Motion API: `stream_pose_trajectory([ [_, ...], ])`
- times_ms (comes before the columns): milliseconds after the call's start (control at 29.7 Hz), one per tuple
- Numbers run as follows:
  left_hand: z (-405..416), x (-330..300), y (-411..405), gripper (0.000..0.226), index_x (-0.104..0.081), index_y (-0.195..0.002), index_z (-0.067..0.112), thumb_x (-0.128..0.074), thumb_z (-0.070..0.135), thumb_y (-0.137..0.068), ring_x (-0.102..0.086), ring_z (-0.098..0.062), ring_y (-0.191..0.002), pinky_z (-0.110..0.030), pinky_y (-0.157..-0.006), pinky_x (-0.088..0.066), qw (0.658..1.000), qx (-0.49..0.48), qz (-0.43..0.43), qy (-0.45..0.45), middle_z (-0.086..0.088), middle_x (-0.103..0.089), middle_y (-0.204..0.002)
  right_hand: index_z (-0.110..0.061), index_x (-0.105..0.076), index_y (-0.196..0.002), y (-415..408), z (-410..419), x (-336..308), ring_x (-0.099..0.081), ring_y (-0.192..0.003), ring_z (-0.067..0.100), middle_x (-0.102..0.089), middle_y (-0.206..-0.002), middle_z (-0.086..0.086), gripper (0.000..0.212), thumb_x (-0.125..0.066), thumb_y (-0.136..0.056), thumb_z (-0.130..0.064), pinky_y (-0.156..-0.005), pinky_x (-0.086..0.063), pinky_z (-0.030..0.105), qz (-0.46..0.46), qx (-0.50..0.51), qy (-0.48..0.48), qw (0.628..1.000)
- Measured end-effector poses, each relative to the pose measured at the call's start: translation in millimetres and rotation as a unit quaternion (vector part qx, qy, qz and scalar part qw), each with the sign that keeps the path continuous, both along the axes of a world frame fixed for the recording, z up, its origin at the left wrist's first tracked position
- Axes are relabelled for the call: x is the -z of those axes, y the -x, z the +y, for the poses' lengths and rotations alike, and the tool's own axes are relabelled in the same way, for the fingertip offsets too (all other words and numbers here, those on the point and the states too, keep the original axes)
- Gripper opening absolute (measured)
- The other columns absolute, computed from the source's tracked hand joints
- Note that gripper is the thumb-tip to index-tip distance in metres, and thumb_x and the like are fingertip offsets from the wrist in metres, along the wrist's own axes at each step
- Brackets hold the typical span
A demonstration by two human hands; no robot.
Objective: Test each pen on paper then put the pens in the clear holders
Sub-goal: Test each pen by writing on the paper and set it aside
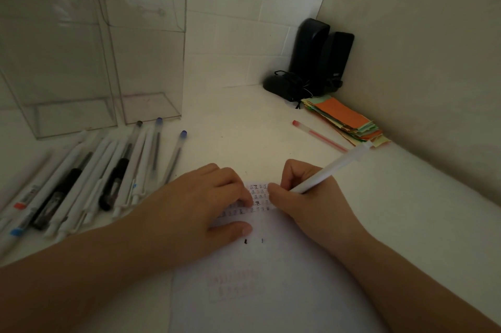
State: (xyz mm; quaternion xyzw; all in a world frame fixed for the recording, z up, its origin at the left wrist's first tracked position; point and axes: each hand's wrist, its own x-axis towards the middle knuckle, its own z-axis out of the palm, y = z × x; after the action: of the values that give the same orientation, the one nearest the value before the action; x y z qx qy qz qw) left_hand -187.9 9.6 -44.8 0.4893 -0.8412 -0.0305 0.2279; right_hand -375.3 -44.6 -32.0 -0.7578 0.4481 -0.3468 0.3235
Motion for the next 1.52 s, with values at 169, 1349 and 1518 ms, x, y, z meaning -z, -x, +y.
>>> stream_pose_trajectory([
  [169,-0.6,-0.2,-0.1,0.039,-0.057,-0.102,0.033,-0.037,0.058,-0.079,-0.046,-0.001,-0.087,-0.023,-0.073,-0.046,1.000,0.003,0.008,-0.002,0.018,-0.055,-0.100,-0.010,-0.041,-0.054,-0.8,1.2,-1.6,-0.032,-0.042,0.007,-0.040,-0.048,0.005,0.031,-0.064,-0.074,-0.007,-0.040,-0.029,0.017,-0.001,-0.002,-0.006,1.000],
  [1349,4.5,-12.5,-10.7,0.033,-0.053,-0.082,0.028,-0.028,0.050,-0.086,-0.045,-0.009,-0.073,-0.026,-0.064,-0.039,0.993,-0.069,-0.068,0.061,0.009,-0.054,-0.087,-0.033,-0.052,-0.103,-4.4,8.7,1.4,-0.048,-0.066,0.004,-0.053,-0.073,-0.012,0.018,-0.050,-0.091,-0.020,-0.061,-0.032,0.011,0.160,-0.002,0.126,0.979],
  [1518,2.2,-9.8,-18.2,0.046,-0.051,-0.063,0.027,-0.021,0.053,-0.087,-0.045,-0.015,-0.061,-0.031,-0.064,-0.033,0.975,-0.176,-0.093,0.102,0.009,-0.051,-0.061,-0.037,-0.054,-0.092,12.0,3.2,-16.1,-0.051,-0.083,-0.001,-0.053,-0.086,-0.021,0.015,-0.049,-0.092,-0.022,-0.067,-0.038,0.008,0.176,0.018,0.029,0.984],
])
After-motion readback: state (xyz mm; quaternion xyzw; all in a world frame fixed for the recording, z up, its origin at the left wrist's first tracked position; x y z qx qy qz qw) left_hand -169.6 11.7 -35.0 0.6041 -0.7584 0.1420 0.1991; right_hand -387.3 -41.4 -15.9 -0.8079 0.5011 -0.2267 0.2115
